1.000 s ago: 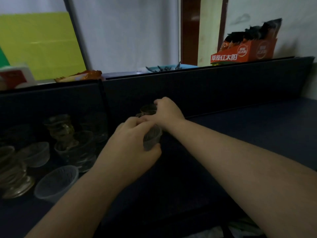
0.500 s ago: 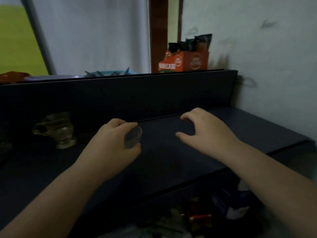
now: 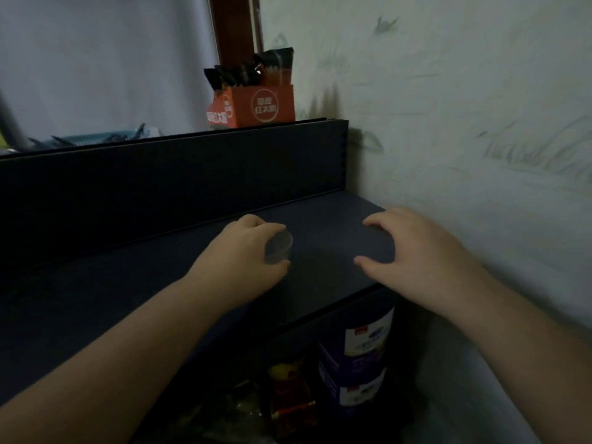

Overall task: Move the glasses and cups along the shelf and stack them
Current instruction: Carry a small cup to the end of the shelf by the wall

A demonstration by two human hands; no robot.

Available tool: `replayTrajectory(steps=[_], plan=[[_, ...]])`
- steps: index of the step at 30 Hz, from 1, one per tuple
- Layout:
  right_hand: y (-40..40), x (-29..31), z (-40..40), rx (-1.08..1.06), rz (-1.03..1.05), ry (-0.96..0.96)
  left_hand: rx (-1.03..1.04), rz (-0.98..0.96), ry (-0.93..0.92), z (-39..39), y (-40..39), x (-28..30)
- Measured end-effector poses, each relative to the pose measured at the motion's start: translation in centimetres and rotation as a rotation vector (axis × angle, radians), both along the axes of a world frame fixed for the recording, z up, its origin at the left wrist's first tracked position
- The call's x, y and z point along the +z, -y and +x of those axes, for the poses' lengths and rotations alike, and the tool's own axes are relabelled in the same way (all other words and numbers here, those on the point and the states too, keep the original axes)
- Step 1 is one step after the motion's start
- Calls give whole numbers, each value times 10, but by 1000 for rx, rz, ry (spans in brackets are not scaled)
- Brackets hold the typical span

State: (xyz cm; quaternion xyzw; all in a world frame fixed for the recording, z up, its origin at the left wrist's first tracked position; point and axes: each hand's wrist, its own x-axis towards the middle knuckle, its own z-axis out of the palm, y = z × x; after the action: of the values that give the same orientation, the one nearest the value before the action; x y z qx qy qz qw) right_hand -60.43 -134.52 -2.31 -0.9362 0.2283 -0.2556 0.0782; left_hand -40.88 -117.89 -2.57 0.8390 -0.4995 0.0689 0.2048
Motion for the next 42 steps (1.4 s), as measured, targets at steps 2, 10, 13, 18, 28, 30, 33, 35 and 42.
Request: replayTrajectory(steps=[2,10,13,18,28,30,33,35,42], plan=[[9,-2,0,-14,10,24,-9,27,-3,8,21,1],[37,-3,25,-38,31,5,12,47,-4,72,98,9],[45,1,40,-42,23,12,63,73,-27,97,116,7],[53,2,58,-43,9,24,114,144,-45,122,130,-5],[60,1,76,55,15,5,198,131,-70,121,107,-5],[59,1,78,94,14,4,229,99,-45,110,88,-3],[52,2,78,166,22,5,281,45,7,87,50,1],[45,4,77,229,29,16,326,42,57,66,20,4],[0,3,80,480,19,74,569,-8,12,-18,-76,12]])
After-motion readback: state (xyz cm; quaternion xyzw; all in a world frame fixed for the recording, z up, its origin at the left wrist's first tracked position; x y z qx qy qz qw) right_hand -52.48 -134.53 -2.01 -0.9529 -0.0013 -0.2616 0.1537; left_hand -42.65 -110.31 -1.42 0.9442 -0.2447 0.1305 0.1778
